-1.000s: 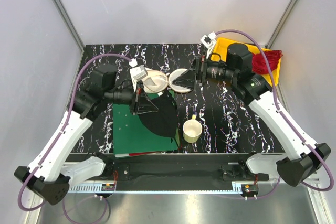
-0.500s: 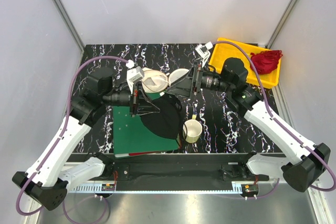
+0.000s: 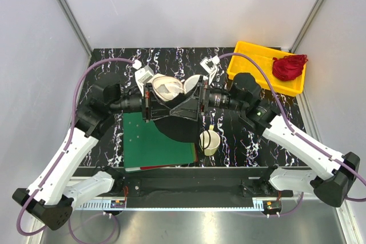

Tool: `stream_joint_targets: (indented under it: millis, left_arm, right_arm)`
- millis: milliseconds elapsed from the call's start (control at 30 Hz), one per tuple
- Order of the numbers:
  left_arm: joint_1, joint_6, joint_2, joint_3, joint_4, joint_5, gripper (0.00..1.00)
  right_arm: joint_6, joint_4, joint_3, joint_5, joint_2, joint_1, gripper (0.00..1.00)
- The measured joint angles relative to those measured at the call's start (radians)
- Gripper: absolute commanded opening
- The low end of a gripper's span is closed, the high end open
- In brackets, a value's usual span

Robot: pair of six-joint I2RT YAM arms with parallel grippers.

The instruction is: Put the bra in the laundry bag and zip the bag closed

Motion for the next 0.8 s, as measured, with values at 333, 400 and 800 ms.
stream_joint_targets:
  millis: [333,400,800]
  left_arm:
    - [0.0,-0.041,0.0,0.001,0.003,-0.055,0.0]
    - [0.0,-0.047,0.0,0.001,0.004,-0.056,0.0]
    - [0.003,-0.108,-0.002,0.001,0.041,-0.055,0.0]
  right_arm:
    - [-0.028,-0.027,-0.048,0.068,-0.036,0.034,0.9]
    - [-0.027,-0.026,-0.063,0.069,-0.045,0.034,0.83]
    - [0.005,-0.005,-0.15,0.069,-0.11,0.034,0.92]
